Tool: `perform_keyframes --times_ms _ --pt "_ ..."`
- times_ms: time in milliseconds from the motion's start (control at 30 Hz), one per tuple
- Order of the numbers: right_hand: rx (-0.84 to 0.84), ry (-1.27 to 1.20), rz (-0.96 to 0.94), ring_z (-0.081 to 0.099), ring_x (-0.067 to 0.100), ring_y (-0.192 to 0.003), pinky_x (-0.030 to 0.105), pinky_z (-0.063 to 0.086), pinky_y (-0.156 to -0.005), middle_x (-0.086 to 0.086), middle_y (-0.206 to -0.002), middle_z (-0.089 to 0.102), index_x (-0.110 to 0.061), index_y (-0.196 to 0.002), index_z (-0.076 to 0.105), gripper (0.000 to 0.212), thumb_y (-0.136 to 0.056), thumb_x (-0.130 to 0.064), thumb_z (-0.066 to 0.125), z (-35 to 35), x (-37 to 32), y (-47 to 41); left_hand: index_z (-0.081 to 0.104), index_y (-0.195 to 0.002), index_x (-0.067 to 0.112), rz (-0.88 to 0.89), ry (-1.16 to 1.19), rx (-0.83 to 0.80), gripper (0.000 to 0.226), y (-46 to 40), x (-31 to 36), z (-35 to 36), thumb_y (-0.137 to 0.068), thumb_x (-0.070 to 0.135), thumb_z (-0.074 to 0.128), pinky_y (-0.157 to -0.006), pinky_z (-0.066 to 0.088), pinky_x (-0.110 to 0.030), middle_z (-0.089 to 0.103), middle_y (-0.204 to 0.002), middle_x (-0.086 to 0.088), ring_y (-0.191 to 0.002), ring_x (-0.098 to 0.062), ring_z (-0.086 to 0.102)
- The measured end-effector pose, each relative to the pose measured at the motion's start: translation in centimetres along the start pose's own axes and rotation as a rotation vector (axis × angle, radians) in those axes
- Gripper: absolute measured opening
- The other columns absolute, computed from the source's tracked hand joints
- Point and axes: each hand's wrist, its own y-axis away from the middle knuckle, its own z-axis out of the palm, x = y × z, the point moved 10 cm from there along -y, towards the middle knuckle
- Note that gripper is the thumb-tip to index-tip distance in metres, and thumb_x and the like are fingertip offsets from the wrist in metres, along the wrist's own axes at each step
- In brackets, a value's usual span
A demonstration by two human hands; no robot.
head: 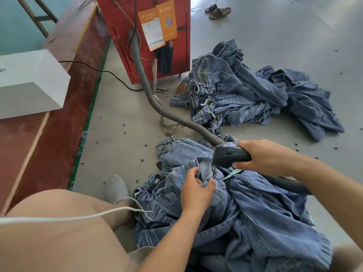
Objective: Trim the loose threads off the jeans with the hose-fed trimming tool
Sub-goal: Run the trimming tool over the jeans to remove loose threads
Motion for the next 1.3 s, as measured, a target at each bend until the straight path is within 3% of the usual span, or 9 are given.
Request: perform_keyframes --times_ms 133,267,533,633,733,833,1067,1167,1300 --pt "0.012 0.003 0.004 0.058 0.011 -0.076 0.033 0.042 -0.064 -0.01 -0.082 0.063 -0.034 -0.09 0.051 0.027 -0.094 -0.056 0.067 -0.1 -0.5 0.1 0.075 -0.114 0.034 -0.086 -0.049 0.089 0.027 -1.2 -0.6 -1.1 -0.094 0.048 0.063 -0.108 0.045 -0.046 0.073 -0.115 0.009 -0.12 -0.023 0.059" --pt "0.062 -0.083 -0.001 0.059 0.006 -0.072 0.03 0.046 -0.064 -0.011 -0.077 0.064 -0.034 -0.093 0.056 0.027 -0.091 -0.058 0.069 -1.6 -0.5 0.6 0.074 -0.087 0.03 -0.102 0.486 0.117 0.009 -1.7 -0.4 -1.1 -0.095 0.031 0.072 -0.084 0.056 -0.024 0.076 -0.091 0.012 -0.098 -0.012 0.069" --pt "0.199 -0.048 0.085 0.06 0.017 -0.074 0.036 0.045 -0.063 -0.007 -0.083 0.063 -0.031 -0.094 0.05 0.032 -0.092 -0.059 0.065 -2.2 -1.1 -0.2 0.078 -0.114 0.01 -0.095 0.941 -0.185 0.02 -0.1 2.3 2.7 -0.095 0.009 0.071 -0.085 0.062 -0.035 0.078 -0.11 -0.013 -0.098 -0.024 0.074" --pt "0.269 -0.082 0.124 0.061 0.015 -0.072 0.034 0.042 -0.06 -0.008 -0.082 0.064 -0.031 -0.092 0.053 0.032 -0.091 -0.06 0.066 -3.8 0.1 -0.7 0.075 -0.116 0.007 -0.158 1.009 -0.167 0.021 0.0 2.0 2.7 -0.097 0.007 0.068 -0.075 0.063 -0.03 0.078 -0.107 -0.014 -0.091 -0.022 0.076" --pt "0.152 -0.185 0.037 0.061 0.003 -0.061 0.026 0.038 -0.053 -0.016 -0.072 0.066 -0.042 -0.085 0.058 0.025 -0.084 -0.063 0.071 -4.1 0.2 0.2 0.069 -0.124 -0.002 -0.182 1.069 -0.115 0.026 -0.9 2.0 1.7 -0.099 0.005 0.064 -0.066 0.061 -0.027 0.078 -0.101 -0.015 -0.081 -0.02 0.076" --pt "0.033 -0.157 -0.015 0.061 -0.001 -0.064 0.024 0.038 -0.055 -0.018 -0.073 0.066 -0.042 -0.082 0.061 0.022 -0.082 -0.06 0.074 -2.6 -0.9 0.7 0.068 -0.129 0.002 -0.132 1.058 -0.155 0.03 -0.9 2.7 1.8 -0.1 0.007 0.062 -0.075 0.062 -0.034 0.076 -0.112 -0.02 -0.095 -0.029 0.075" --pt "0.214 -0.25 0.074 0.06 0.006 -0.054 0.03 0.043 -0.054 -0.007 -0.066 0.066 -0.029 -0.081 0.061 0.031 -0.085 -0.057 0.074 -4.8 -0.5 0.0 0.071 -0.128 0.007 -0.088 1.06 -0.245 0.03 -0.3 3.2 2.3 -0.1 0.004 0.059 -0.078 0.063 -0.035 0.075 -0.118 -0.017 -0.097 -0.024 0.075" --pt "0.131 -0.327 0.066 0.058 0.004 -0.045 0.023 0.043 -0.047 -0.014 -0.064 0.067 -0.031 -0.08 0.063 0.028 -0.083 -0.055 0.076 -5.0 0.7 1.3 0.068 -0.131 0.006 -0.094 1.068 -0.214 0.031 -0.6 3.3 2.0 -0.101 0.002 0.058 -0.079 0.063 -0.035 0.074 -0.119 -0.018 -0.098 -0.026 0.074" --pt "0.075 -0.15 0.033 0.061 0.005 -0.063 0.026 0.04 -0.054 -0.01 -0.069 0.066 -0.034 -0.079 0.06 0.027 -0.084 -0.056 0.074 -3.5 -0.4 1.4 0.075 -0.121 0.013 -0.024 0.952 -0.226 0.028 -0.4 3.9 2.1 -0.101 0.003 0.059 -0.082 0.062 -0.035 0.075 -0.118 -0.016 -0.101 -0.027 0.072"
